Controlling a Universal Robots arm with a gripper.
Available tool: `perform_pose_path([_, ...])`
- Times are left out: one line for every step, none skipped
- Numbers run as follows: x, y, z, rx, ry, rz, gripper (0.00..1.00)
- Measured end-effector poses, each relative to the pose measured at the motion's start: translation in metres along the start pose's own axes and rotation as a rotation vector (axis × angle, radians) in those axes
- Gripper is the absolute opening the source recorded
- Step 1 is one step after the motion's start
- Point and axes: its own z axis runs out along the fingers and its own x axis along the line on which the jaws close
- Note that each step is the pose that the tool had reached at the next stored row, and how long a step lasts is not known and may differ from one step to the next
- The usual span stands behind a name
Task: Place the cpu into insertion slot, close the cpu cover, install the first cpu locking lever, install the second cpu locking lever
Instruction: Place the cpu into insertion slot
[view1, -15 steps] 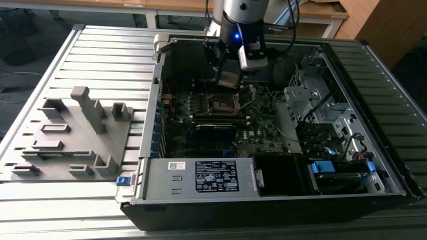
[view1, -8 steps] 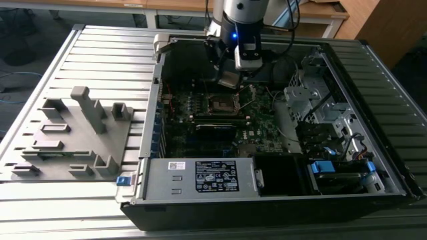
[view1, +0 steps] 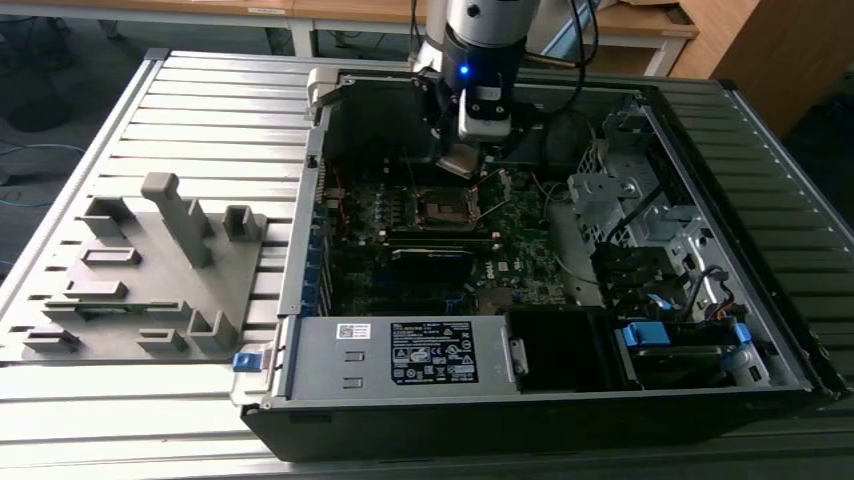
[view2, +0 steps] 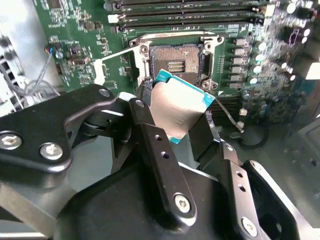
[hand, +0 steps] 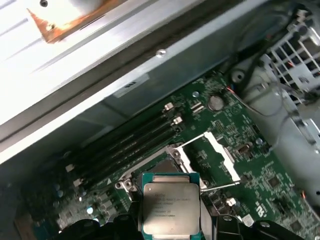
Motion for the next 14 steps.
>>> perform_pose_path([0.0, 0.0, 0.0, -0.0006, -0.0017, 0.018, 0.54])
perform_pose_path([0.0, 0.0, 0.0, -0.0011, -0.0034, 0.037, 0.54])
perform_pose_path([0.0, 0.0, 0.0001, -0.0017, -0.005, 0.055, 0.54])
perform_pose_path([0.0, 0.0, 0.0001, -0.0023, -0.0067, 0.073, 0.54])
perform_pose_path([0.0, 0.0, 0.0002, -0.0029, -0.0083, 0.091, 0.54])
perform_pose_path([0.0, 0.0, 0.0002, -0.0034, -0.0099, 0.108, 0.54])
perform_pose_path([0.0, 0.0, 0.0002, -0.004, -0.0113, 0.123, 0.54])
perform_pose_path([0.0, 0.0, 0.0002, -0.0042, -0.012, 0.131, 0.54])
perform_pose_path([0.0, 0.0, 0.0002, -0.0044, -0.0121, 0.133, 0.54])
perform_pose_path([0.0, 0.0, 0.0002, -0.0043, -0.0122, 0.134, 0.54])
perform_pose_path([0.0001, 0.0, 0.0002, -0.0044, -0.0122, 0.134, 0.54])
perform_pose_path([0.0001, 0.0, 0.0002, -0.0044, -0.0123, 0.134, 0.54])
perform_pose_path([0.0001, 0.0, 0.0002, -0.0044, -0.0123, 0.134, 0.54])
perform_pose_path([0.0001, 0.0, 0.0002, -0.0044, -0.0123, 0.134, 0.54])
